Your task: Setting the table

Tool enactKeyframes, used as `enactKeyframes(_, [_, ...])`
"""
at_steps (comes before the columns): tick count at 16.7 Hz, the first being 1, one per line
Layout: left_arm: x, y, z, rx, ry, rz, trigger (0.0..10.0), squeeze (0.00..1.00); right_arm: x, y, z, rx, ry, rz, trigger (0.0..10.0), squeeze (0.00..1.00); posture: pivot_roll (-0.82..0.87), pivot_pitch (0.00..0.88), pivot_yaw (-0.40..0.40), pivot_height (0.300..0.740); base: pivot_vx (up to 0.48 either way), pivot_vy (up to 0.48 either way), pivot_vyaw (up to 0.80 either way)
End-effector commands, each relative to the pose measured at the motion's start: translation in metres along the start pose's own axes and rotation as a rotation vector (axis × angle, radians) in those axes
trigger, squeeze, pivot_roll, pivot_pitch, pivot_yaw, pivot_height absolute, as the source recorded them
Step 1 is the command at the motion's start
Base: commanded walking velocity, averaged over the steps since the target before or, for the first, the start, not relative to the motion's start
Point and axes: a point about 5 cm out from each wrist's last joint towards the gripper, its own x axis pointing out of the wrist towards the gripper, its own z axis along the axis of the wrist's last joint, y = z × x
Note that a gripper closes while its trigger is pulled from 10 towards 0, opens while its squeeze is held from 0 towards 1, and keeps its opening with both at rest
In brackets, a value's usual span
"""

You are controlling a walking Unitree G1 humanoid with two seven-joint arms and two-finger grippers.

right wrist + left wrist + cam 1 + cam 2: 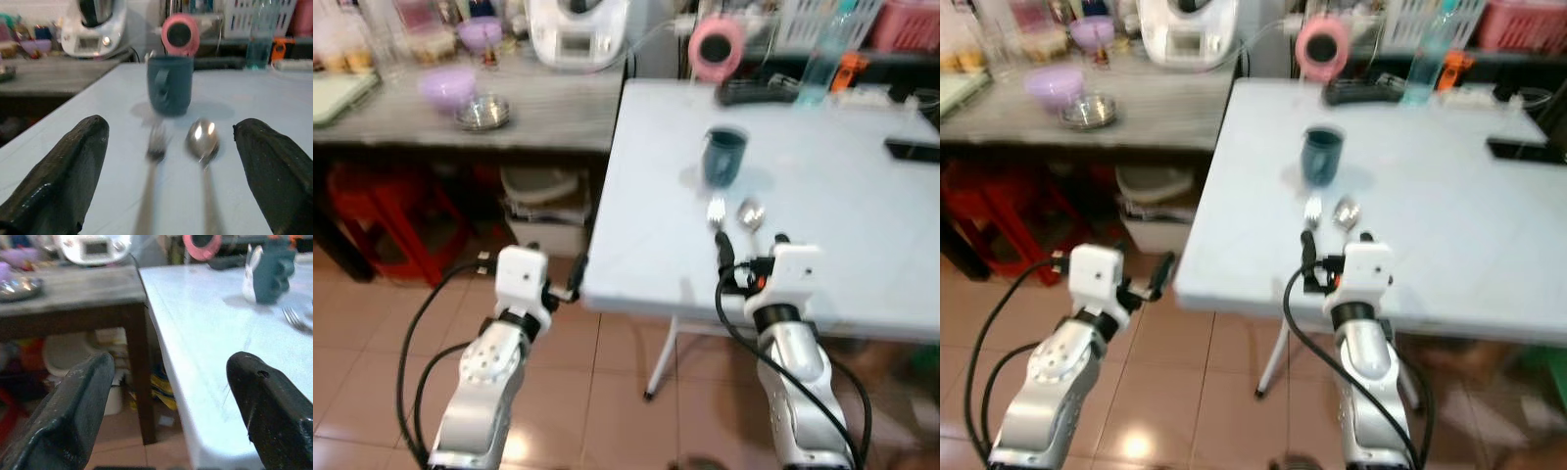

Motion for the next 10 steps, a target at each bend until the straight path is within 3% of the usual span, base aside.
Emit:
enactKeyframes(1, [0.002,-0.001,0.003,-0.007,-0.006,0.000,10.0,0.00,0.005,-0.003,0.002,0.000,0.006,-0.005,10.0,0.00,-0.02,0.017,0.071,0.740,0.000,0.000,0.00])
enactKeyframes(3, [0.001,0.001,0.005,-0.007,-0.019,0.013,10.0,0.00,0.010,-0.002,0.002,-0.007,0.020,0.015,10.0,0.00,-0.02,0.023,0.073,0.740,0.000,0.000,0.00])
enactKeyframes(8, [-0.004,0.001,0.004,0.016,-0.002,0.021,10.0,0.00,0.026,0.022,0.010,0.019,0.004,0.153,10.0,0.00,0.01,0.069,0.069,0.740,0.000,0.000,0.00])
enactKeyframes(10, [-0.008,0.006,0.006,0.015,0.001,0.047,10.0,0.00,0.028,0.023,0.014,0.028,-0.002,0.134,10.0,0.00,0.01,0.094,0.068,0.740,0.000,0.000,0.80])
